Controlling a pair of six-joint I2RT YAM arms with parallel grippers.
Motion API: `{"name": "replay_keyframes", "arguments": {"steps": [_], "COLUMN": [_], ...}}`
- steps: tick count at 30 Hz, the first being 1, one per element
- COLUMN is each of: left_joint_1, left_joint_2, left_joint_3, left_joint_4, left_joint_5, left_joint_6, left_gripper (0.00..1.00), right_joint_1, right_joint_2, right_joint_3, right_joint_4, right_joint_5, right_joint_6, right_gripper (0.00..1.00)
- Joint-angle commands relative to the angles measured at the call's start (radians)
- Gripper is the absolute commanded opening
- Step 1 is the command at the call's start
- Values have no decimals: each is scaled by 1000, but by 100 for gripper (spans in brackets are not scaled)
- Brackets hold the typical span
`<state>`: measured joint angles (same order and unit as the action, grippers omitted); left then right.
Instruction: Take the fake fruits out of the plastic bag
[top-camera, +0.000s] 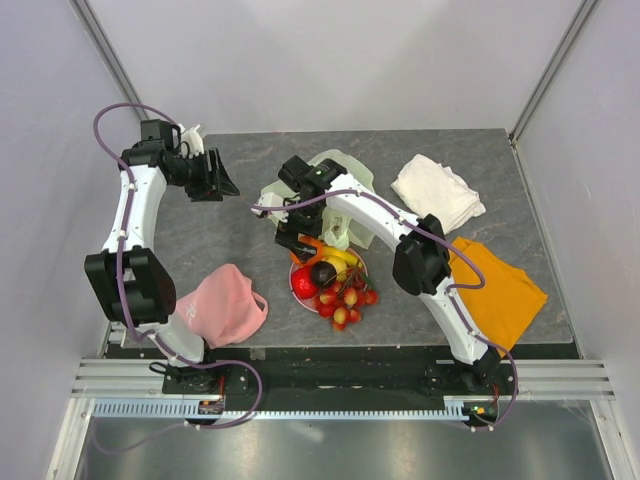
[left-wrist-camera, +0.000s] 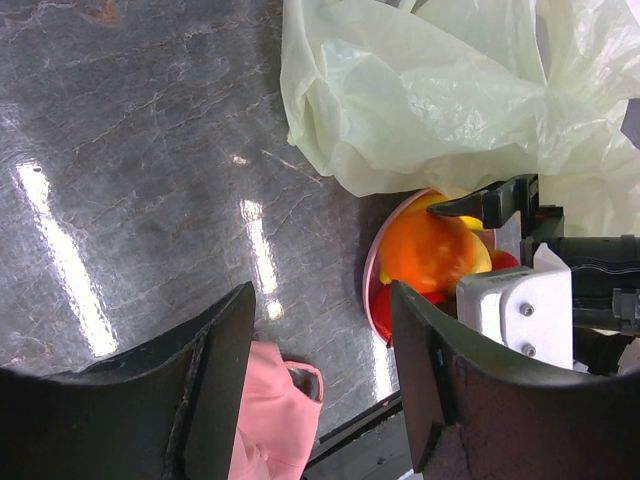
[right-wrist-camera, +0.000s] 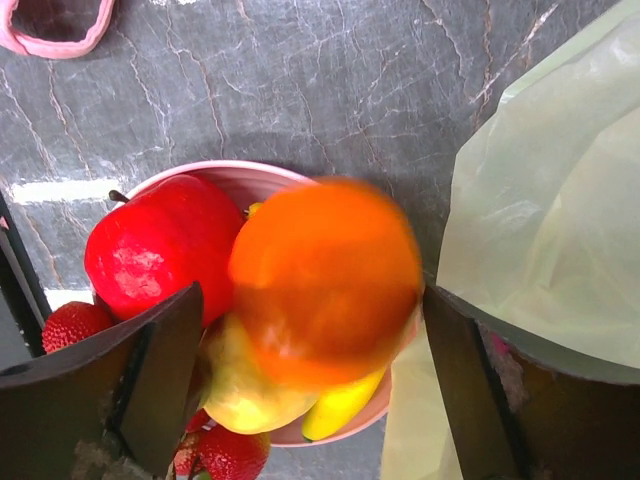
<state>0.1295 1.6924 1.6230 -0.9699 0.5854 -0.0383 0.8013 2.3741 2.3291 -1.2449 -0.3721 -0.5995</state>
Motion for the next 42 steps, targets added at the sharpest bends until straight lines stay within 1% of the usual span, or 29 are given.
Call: {"name": "replay_keyframes", "arguments": {"steps": [1, 12, 17, 20, 21, 23, 24, 25, 26, 27, 28, 30, 31, 32, 33, 34, 35, 36, 37, 38, 39, 40, 41, 42], "left_joint_1": [5, 4, 5, 5, 4, 5, 5, 4, 5, 4, 4, -2, -17, -30, -69, -97, -117, -207, -243, -279, -351, -387, -419, -476], "left_joint_2": [-7, 9, 12, 3, -6, -42, -54, -81, -94, -106, -135, -161, -172, -186, -192, -200, -217, -223, -226, -227, -218, -212, -206, -201], "left_joint_3": [28, 35, 47, 74, 83, 89, 87, 81, 77, 60, 51, 38, 40, 61, 75, 81, 90, 92, 94, 97, 95, 97, 95, 91], "left_joint_4": [20, 25, 28, 25, 26, 27, 27, 27, 25, 23, 23, 14, -27, -56, -84, -122, -128, -133, -132, -131, -128, -124, -95, -72], "left_joint_5": [21, 28, 30, 39, 48, 60, 56, 63, 77, 96, 143, 204, 278, 324, 374, 386, 389, 378, 363, 354, 318, 285, 251, 190], "left_joint_6": [6, -2, -2, -5, 9, 35, 37, 35, 67, 71, 78, 101, 119, 180, 204, 224, 245, 255, 262, 265, 264, 252, 242, 232], "left_gripper": [63, 63, 63, 63, 63, 63, 63, 63, 64, 64, 64, 65, 65, 66, 67, 69, 70, 70, 75, 77, 88, 98, 99, 99], "right_joint_1": [3, 3, -5, -22, -27, -43, -50, -59, -85, -99, -131, -171, -192, -235, -255, -295, -312, -326, -342, -344, -343, -344, -344, -344], "right_joint_2": [-10, -47, -90, -197, -223, -301, -329, -354, -399, -417, -446, -467, -481, -527, -558, -614, -640, -665, -706, -723, -739, -766, -780, -794], "right_joint_3": [-14, 10, 87, 58, 44, -9, -32, -75, -95, -112, -125, -125, -146, -175, -213, -308, -356, -402, -495, -542, -626, -667, -709, -750], "right_joint_4": [24, 50, 71, 175, 249, 336, 443, 497, 597, 640, 671, 703, 700, 694, 690, 685, 671, 658, 645, 625, 618, 615, 619, 630], "right_joint_5": [-4, -7, -76, -168, -216, -244, -251, -254, -257, -255, -243, -214, -182, -142, -99, -21, 20, 60, 128, 169, 208, 225, 213, 202], "right_joint_6": [17, 61, 90, 148, 173, 275, 318, 410, 455, 499, 574, 625, 629, 612, 609, 572, 526, 505, 474, 446, 394, 368, 334, 276], "right_gripper": [98, 98, 98, 98, 98, 98, 98, 98, 98, 98, 98, 98, 98, 98, 98, 98, 98, 98, 98, 98, 98, 98, 98, 98]}}
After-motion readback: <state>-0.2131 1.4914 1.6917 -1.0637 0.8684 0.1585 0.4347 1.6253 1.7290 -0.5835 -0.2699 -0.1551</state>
